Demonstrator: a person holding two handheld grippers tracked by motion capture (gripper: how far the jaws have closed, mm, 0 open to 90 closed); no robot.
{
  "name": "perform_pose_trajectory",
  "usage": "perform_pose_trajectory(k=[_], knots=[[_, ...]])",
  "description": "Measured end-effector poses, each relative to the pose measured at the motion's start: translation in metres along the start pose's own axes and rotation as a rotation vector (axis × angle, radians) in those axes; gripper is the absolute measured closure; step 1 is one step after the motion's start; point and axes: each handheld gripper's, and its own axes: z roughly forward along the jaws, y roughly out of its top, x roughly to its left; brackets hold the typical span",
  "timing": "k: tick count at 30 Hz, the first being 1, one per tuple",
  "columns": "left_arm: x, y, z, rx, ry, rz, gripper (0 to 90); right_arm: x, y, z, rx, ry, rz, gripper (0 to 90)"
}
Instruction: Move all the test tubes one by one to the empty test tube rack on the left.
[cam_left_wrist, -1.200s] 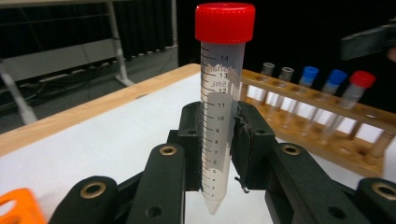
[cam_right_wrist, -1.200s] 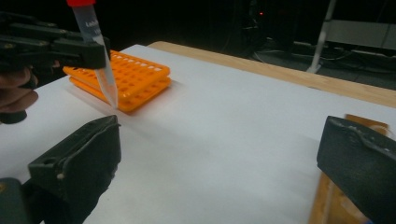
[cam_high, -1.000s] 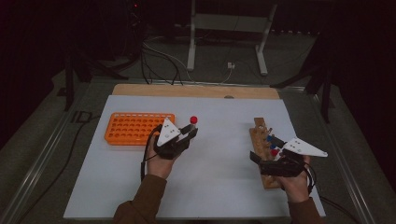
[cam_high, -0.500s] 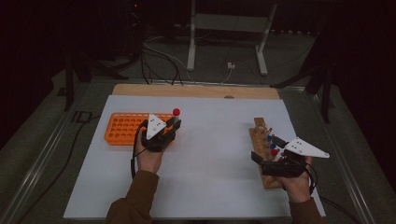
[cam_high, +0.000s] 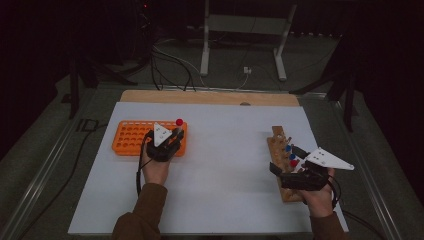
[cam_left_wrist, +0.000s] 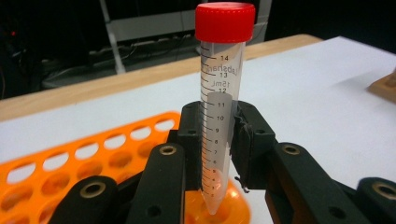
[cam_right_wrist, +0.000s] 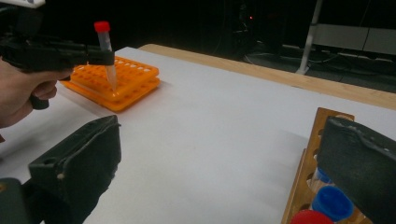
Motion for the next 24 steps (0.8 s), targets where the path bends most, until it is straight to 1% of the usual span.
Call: perform_pose_trajectory(k=[2, 6, 8, 15, 17, 18, 19, 20, 21, 23, 24], knots=[[0.001, -0.005, 0.001, 0.016, -0.004, -0.005, 75.2, 0.000, 0.000, -0.001, 0.000, 0.000, 0.000, 0.2], [0.000, -0.013, 0.004, 0.047, -0.009, -0.003, 75.1, 0.000, 0.000, -0.001, 0.002, 0.004, -0.002, 0.2], [-0.001, -0.017, 0.005, 0.050, -0.011, -0.014, 75.1, 0.001, 0.000, 0.000, 0.004, 0.006, -0.007, 0.3], [-0.003, -0.023, 0.005, 0.095, -0.004, 0.014, 75.2, 0.002, -0.001, 0.000, 0.006, 0.009, -0.008, 0.3], [-0.002, -0.024, 0.004, 0.087, -0.009, 0.002, 75.2, 0.001, -0.001, 0.000, 0.005, 0.008, -0.010, 0.3], [-0.002, -0.025, 0.005, 0.094, -0.008, 0.001, 75.1, 0.001, -0.001, -0.001, 0.005, 0.007, -0.011, 0.3], [-0.003, -0.025, 0.005, 0.104, -0.008, 0.010, 75.1, 0.001, -0.001, -0.001, 0.005, 0.007, -0.011, 0.3], [-0.002, -0.026, 0.005, 0.103, -0.009, 0.011, 75.0, 0.001, -0.001, -0.001, 0.004, 0.007, -0.011, 0.3], [-0.002, -0.026, 0.004, 0.104, -0.009, 0.003, 74.6, 0.001, 0.000, -0.001, 0.005, 0.006, -0.012, 0.3], [-0.002, -0.027, 0.005, 0.111, -0.002, 0.001, 65.2, 0.000, 0.000, -0.001, 0.007, 0.004, -0.010, 0.3], [-0.002, -0.028, 0.004, 0.105, 0.003, -0.006, 65.2, 0.000, 0.000, -0.001, 0.007, 0.004, -0.010, 0.3]])
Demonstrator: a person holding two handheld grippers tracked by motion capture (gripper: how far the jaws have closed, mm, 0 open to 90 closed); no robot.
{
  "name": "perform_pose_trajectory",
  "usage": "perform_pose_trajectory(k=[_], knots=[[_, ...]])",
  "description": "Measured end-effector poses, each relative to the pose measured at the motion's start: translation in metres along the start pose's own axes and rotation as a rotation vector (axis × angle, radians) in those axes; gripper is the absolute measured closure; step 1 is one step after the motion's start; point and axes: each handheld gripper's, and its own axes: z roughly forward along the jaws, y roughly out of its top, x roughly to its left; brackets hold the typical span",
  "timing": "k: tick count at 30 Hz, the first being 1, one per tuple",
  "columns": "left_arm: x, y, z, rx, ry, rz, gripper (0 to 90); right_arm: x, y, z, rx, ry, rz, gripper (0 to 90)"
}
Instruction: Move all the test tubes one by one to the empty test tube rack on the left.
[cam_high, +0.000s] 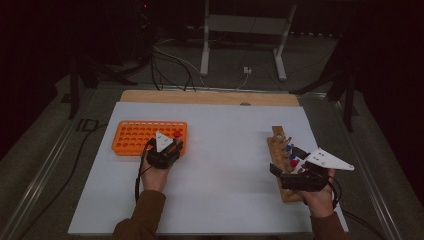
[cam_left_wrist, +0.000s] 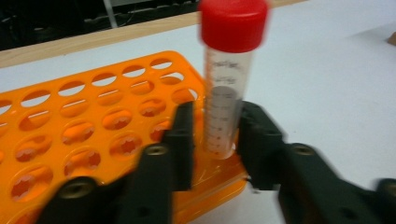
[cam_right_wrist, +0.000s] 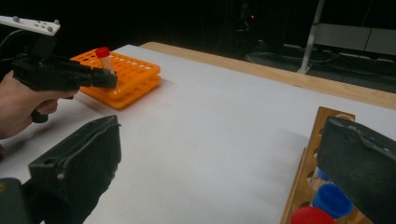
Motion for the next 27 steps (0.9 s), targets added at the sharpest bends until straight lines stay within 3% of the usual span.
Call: perform_pose_trajectory(k=[3, 6, 12, 15, 16, 17, 22, 27], knots=[[0.003, 0.000, -0.004, -0.028, -0.020, -0.047, 56.5, -0.002, 0.000, -0.001, 0.001, -0.005, 0.004, 0.3], [0.005, 0.003, -0.012, -0.048, -0.011, -0.076, 50.1, -0.005, 0.000, -0.002, 0.003, -0.013, 0.002, 0.3], [0.011, 0.006, -0.025, -0.066, -0.072, -0.157, 37.1, -0.011, -0.003, -0.006, 0.034, -0.034, -0.002, 1.3], [0.010, 0.007, -0.032, -0.062, -0.069, -0.174, 22.1, -0.016, -0.009, -0.009, 0.056, -0.049, 0.000, 2.2], [0.010, 0.008, -0.034, -0.064, -0.067, -0.175, 22.1, -0.016, -0.009, -0.009, 0.056, -0.049, 0.000, 2.2], [0.009, 0.008, -0.036, -0.067, -0.066, -0.177, 15.9, -0.019, -0.012, -0.010, 0.062, -0.057, 0.005, 4.4], [0.007, 0.010, -0.047, -0.092, -0.064, -0.185, 1.8, -0.023, -0.019, -0.013, 0.081, -0.081, 0.011, 10.0], [0.006, 0.011, -0.058, -0.141, -0.073, -0.196, 0.7, -0.024, -0.027, -0.012, 0.108, -0.137, -0.003, 24.0]])
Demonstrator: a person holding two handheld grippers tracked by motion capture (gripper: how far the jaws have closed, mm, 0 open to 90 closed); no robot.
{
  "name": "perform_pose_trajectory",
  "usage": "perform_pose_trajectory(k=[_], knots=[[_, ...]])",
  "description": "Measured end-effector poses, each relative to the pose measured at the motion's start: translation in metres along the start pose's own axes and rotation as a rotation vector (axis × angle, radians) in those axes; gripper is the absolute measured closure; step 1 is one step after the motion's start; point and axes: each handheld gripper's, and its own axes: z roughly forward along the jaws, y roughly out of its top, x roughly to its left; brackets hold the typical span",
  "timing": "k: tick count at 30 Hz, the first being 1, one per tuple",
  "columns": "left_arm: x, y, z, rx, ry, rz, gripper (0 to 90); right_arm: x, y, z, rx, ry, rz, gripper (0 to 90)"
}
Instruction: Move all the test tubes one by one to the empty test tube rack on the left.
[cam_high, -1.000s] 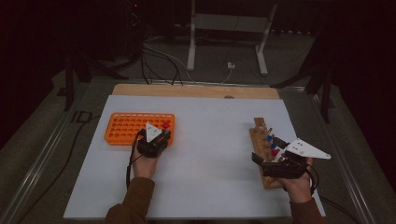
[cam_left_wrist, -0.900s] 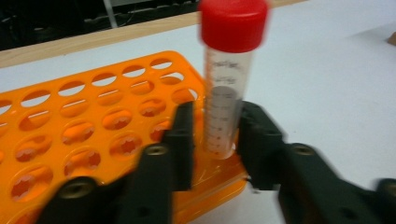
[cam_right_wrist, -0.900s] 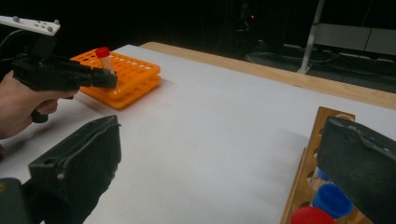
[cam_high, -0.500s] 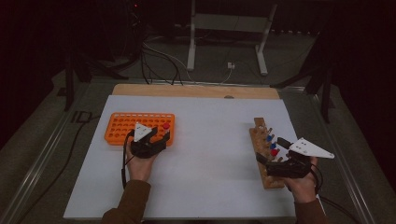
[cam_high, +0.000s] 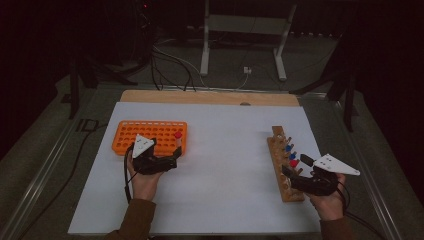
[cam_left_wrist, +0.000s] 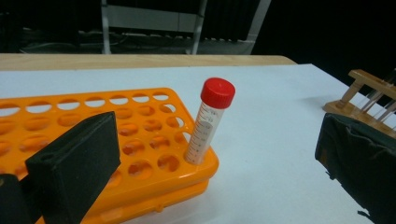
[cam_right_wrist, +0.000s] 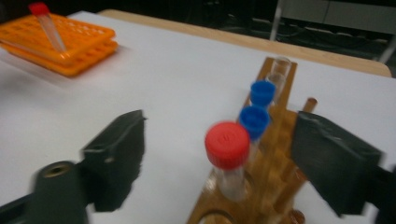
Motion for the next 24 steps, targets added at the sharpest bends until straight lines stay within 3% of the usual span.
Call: perform_pose_trajectory(k=[8, 9, 10, 16, 20, 24], knots=[[0.006, 0.000, -0.013, -0.032, 0.026, -0.035, 0.7, -0.003, -0.010, 0.006, 0.042, -0.052, -0.014, 49.4], [0.006, 0.000, -0.013, -0.032, 0.026, -0.035, 0.7, -0.003, -0.010, 0.006, 0.042, -0.052, -0.014, 49.4], [0.006, 0.001, -0.014, -0.038, 0.028, -0.039, 0.7, -0.003, -0.011, 0.006, 0.047, -0.053, -0.014, 57.1], [0.003, 0.001, -0.013, -0.028, 0.035, -0.018, 0.7, -0.004, -0.012, 0.006, 0.056, -0.078, -0.010, 72.1], [0.000, -0.001, -0.008, 0.000, 0.046, 0.012, 0.7, -0.004, -0.011, 0.004, 0.047, -0.078, -0.001, 73.8], [-0.001, -0.002, -0.007, 0.004, 0.046, 0.018, 0.7, -0.002, -0.007, 0.000, 0.033, -0.080, -0.008, 74.5]])
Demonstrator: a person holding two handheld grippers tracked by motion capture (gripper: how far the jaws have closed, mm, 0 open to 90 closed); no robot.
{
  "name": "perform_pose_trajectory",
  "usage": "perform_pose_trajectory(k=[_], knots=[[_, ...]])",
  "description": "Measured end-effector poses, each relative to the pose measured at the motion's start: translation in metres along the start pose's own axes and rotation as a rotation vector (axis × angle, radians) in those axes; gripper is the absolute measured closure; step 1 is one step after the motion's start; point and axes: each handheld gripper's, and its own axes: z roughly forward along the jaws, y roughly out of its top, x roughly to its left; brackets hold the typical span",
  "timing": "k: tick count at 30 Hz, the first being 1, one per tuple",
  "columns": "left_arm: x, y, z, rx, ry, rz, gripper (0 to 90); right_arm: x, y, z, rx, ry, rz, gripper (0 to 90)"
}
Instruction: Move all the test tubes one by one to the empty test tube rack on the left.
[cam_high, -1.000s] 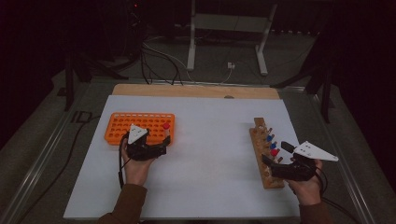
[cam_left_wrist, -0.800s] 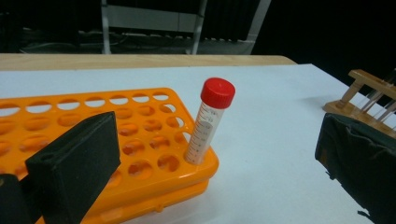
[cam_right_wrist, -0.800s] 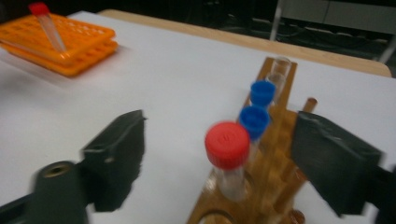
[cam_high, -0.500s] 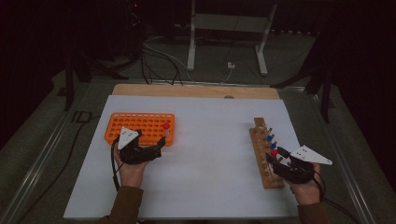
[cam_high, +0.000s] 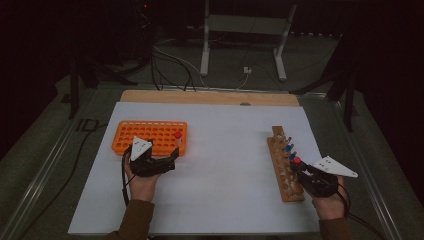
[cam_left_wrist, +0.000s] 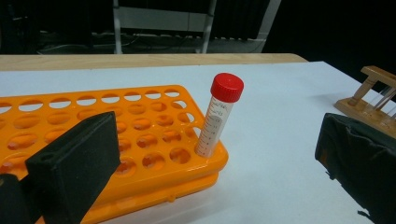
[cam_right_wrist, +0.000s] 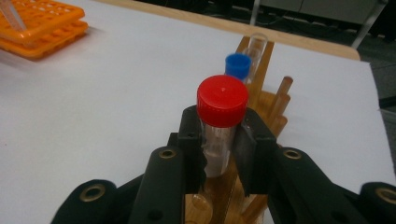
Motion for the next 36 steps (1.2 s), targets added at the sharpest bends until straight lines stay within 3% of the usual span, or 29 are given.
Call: perform_pose_trajectory(k=[13, 22, 28, 32, 33, 36], knots=[[0.004, -0.001, -0.001, -0.004, 0.011, -0.019, 0.7, 0.003, 0.032, -0.025, -0.101, 0.032, -0.009, 74.9], [-0.008, 0.005, -0.002, -0.012, -0.005, 0.023, 0.7, 0.012, 0.051, -0.024, -0.144, 0.086, -0.008, 75.0], [-0.027, 0.014, -0.004, -0.022, -0.056, 0.070, 0.7, 0.024, 0.057, -0.011, -0.136, 0.148, -0.006, 75.0], [-0.047, 0.018, 0.001, 0.001, -0.134, 0.141, 0.8, 0.033, 0.063, -0.003, -0.138, 0.179, -0.018, 74.9], [-0.058, 0.020, 0.005, 0.007, -0.171, 0.165, 0.9, 0.035, 0.064, -0.001, -0.139, 0.186, -0.018, 75.0], [-0.068, 0.022, 0.009, 0.011, -0.203, 0.182, 1.5, 0.042, 0.068, 0.004, -0.138, 0.209, -0.017, 74.9]])
